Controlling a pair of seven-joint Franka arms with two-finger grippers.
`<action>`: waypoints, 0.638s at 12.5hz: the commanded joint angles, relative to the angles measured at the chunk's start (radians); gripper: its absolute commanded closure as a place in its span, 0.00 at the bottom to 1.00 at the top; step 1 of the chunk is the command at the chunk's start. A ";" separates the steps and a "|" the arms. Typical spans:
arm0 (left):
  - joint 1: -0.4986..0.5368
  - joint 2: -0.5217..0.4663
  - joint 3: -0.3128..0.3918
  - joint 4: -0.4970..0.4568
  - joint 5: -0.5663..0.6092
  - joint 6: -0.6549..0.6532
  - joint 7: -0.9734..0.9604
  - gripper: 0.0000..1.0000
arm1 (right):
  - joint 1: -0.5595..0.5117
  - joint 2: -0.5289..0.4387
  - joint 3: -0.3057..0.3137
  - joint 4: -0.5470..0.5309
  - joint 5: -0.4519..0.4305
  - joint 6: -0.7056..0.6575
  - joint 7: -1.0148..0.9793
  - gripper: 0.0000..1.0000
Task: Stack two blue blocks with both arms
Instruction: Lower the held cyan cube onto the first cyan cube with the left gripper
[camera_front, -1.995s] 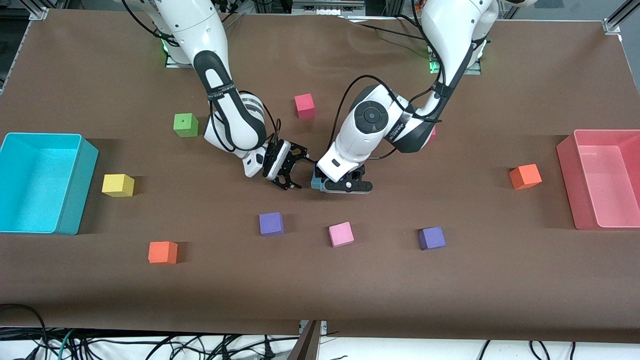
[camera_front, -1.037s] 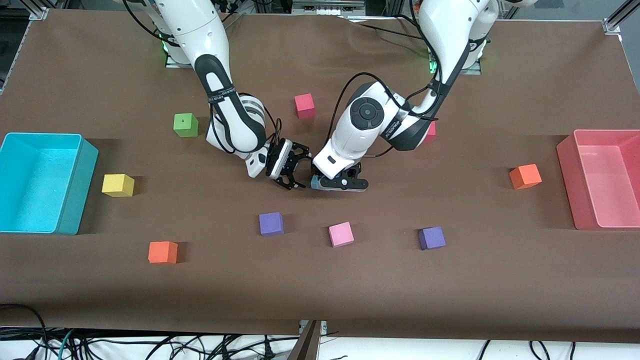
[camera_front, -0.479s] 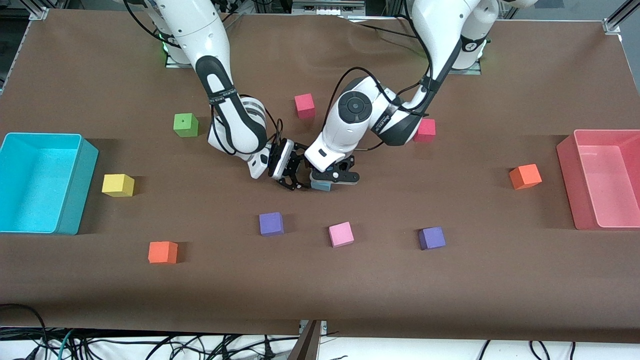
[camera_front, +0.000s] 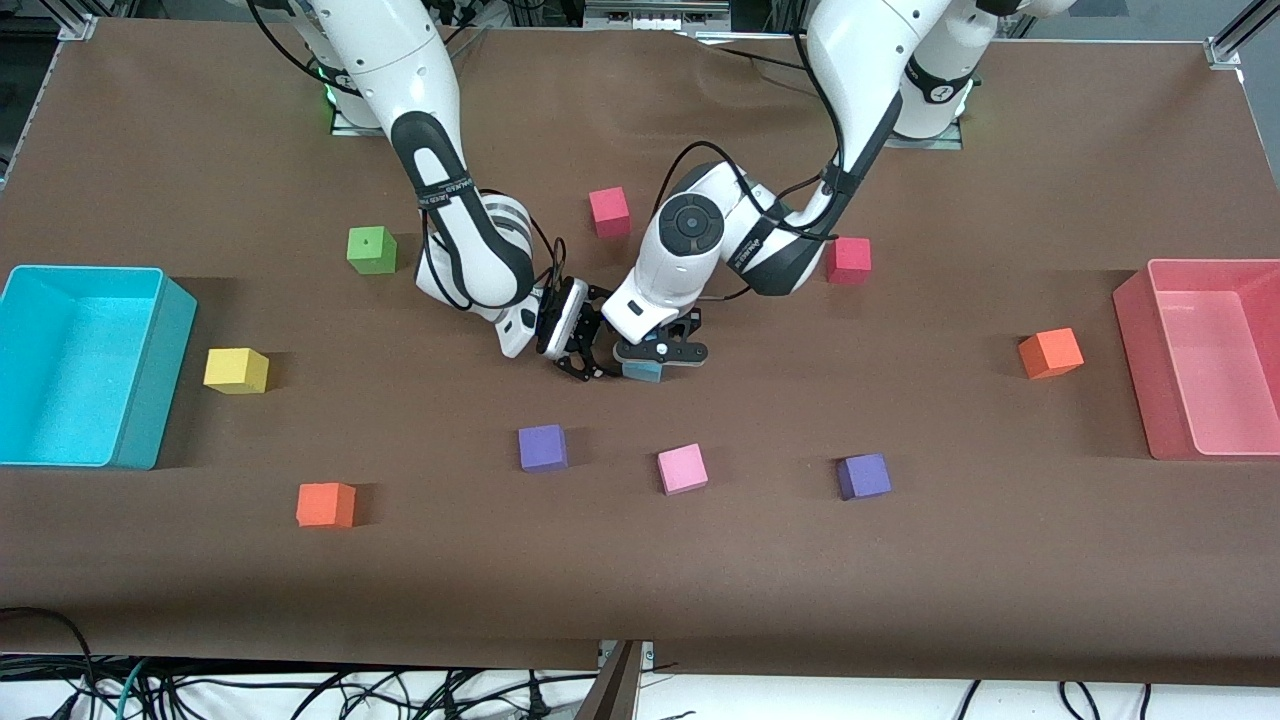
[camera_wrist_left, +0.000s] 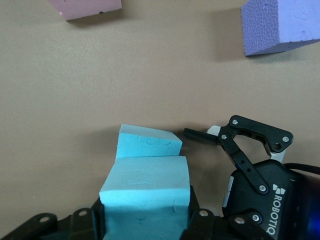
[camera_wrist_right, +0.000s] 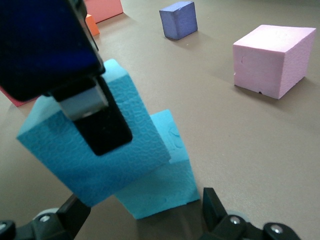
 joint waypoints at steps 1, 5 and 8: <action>-0.016 0.016 0.015 0.017 0.026 -0.004 -0.024 1.00 | -0.007 0.013 0.003 0.018 0.024 -0.010 -0.024 0.01; -0.016 0.025 0.029 0.033 0.023 -0.003 -0.024 0.25 | -0.007 0.012 0.003 0.018 0.022 -0.010 -0.019 0.01; -0.016 0.025 0.038 0.041 0.018 -0.003 -0.027 0.07 | -0.011 0.007 0.003 0.015 0.019 -0.011 -0.021 0.01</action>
